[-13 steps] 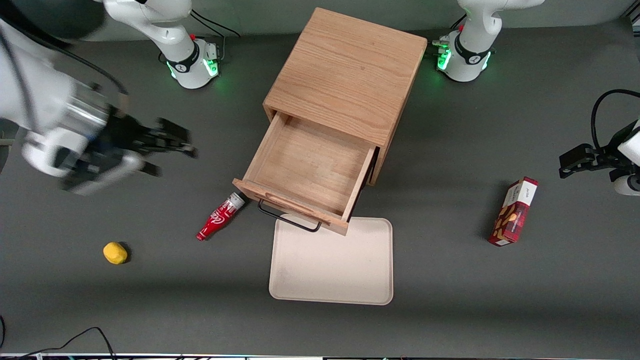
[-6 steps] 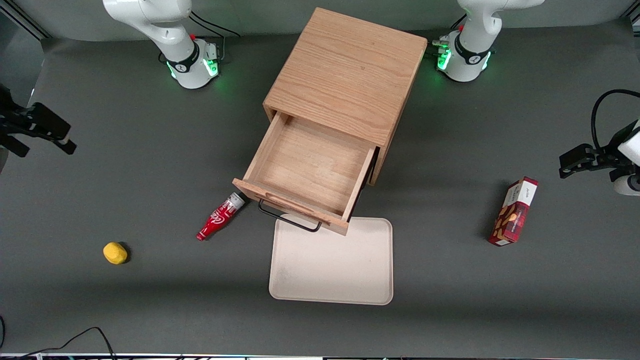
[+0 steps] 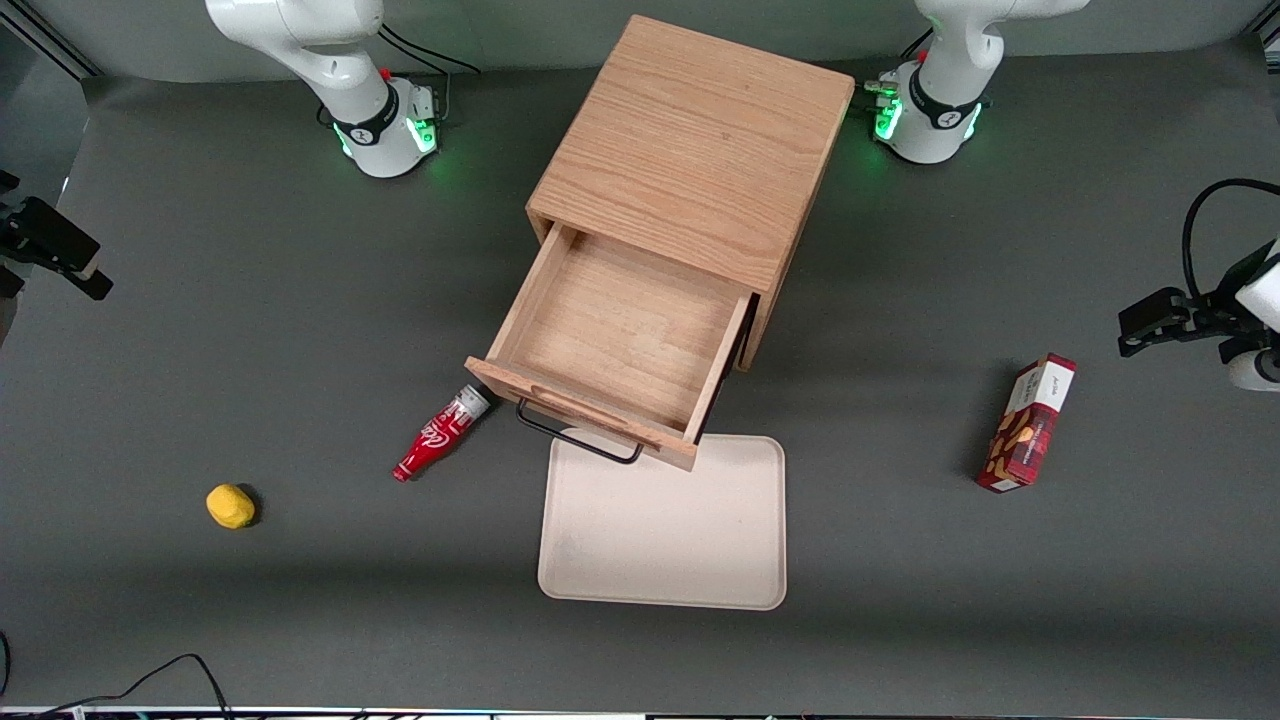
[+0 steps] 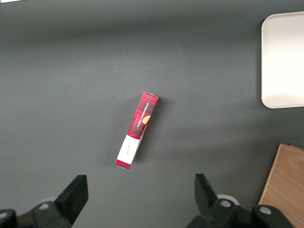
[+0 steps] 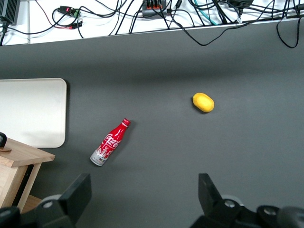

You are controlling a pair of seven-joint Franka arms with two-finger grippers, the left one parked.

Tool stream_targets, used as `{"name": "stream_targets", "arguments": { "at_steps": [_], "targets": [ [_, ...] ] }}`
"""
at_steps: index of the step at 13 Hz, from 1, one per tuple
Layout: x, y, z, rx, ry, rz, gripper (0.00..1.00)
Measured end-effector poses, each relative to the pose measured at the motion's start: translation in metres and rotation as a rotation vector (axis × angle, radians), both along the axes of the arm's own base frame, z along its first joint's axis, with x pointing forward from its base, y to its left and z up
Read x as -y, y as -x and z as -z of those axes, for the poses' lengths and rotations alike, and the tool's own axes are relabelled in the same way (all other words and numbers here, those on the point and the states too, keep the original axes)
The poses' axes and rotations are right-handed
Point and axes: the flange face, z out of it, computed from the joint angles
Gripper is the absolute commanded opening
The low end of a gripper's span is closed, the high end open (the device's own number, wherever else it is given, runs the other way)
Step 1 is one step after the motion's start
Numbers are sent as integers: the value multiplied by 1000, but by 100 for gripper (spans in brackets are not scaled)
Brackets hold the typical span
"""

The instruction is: Open upper drawer

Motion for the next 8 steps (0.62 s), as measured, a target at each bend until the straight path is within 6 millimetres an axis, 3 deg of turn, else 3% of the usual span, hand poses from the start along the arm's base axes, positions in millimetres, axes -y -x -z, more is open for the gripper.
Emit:
{"name": "stream_targets", "arguments": {
  "at_steps": [8],
  "targets": [
    [-4,-1,1,-2,0,-7,100]
  ]
}}
